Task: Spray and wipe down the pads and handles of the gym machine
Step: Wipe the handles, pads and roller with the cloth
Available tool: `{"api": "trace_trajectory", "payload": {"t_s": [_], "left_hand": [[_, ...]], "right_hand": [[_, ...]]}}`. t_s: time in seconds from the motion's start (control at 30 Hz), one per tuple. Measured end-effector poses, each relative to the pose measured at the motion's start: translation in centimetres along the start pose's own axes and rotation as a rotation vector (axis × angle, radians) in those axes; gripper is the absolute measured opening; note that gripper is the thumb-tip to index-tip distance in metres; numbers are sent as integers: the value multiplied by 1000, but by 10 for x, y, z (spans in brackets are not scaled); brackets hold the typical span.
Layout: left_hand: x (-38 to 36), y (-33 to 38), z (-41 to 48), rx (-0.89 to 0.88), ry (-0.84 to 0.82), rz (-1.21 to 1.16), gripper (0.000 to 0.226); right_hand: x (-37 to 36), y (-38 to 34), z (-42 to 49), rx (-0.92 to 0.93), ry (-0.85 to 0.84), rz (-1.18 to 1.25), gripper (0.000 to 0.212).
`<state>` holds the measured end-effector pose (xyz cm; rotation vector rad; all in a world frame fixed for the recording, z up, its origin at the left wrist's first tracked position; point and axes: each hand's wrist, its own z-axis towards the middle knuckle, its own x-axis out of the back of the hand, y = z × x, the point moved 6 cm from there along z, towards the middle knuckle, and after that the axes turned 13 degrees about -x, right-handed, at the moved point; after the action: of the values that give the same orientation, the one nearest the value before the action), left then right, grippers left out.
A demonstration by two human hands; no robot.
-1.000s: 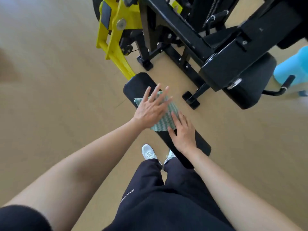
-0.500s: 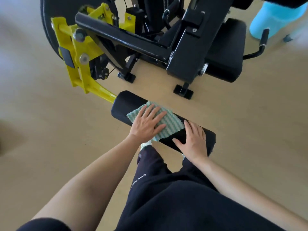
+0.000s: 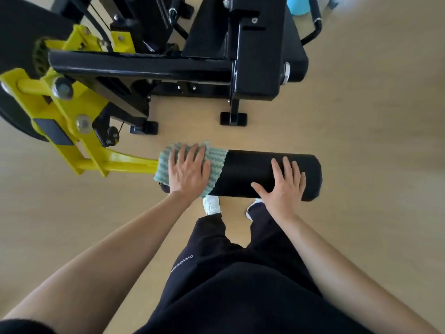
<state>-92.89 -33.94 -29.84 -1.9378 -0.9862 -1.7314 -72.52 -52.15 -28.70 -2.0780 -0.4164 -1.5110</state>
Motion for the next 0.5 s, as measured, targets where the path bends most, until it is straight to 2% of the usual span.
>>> {"api": "trace_trajectory", "payload": {"t_s": [0.17, 0.33, 0.5], "left_hand": [[-5, 72, 21, -185, -45, -49, 53], [-10, 140, 32, -331, -107, -59, 58], [-17, 170, 31, -490, -154, -95, 64]], "right_hand": [[0, 5, -1, -28, -27, 68, 87], [10, 25, -4, -44, -52, 238, 71], [28, 22, -12, -34, 169, 377, 54]]}}
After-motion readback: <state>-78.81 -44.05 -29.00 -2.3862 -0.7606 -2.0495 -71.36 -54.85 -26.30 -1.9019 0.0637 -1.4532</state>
